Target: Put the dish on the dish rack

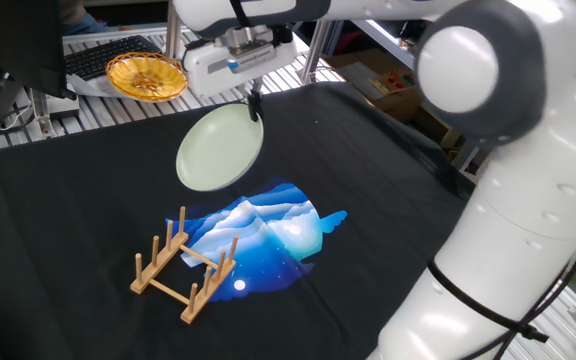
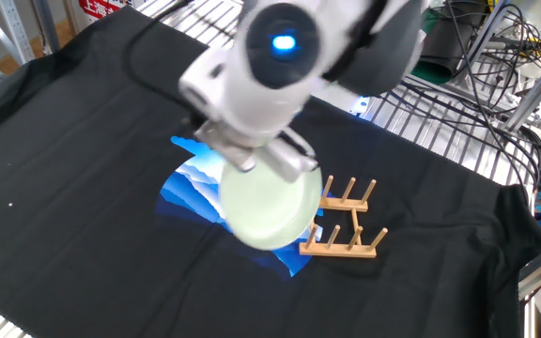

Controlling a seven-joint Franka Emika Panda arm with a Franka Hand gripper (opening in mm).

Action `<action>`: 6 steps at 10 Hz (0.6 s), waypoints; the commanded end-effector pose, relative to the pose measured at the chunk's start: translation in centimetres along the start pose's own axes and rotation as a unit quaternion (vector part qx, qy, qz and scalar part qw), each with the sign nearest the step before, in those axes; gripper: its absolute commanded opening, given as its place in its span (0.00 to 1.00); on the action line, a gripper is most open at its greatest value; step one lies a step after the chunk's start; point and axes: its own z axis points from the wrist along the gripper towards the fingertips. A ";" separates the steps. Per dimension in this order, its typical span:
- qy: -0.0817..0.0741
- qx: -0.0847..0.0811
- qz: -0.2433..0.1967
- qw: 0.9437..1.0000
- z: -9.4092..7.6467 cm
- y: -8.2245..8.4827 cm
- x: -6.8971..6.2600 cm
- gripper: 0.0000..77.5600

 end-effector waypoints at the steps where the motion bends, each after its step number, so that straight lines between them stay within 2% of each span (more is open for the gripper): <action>1: -0.041 -0.053 -0.042 0.997 2.9 -2.5 -5.5 0.01; 4: -0.050 -0.076 -0.046 0.995 4.7 -2.4 -7.7 0.01; 6: -0.060 -0.083 -0.046 0.994 5.8 -1.9 -8.6 0.01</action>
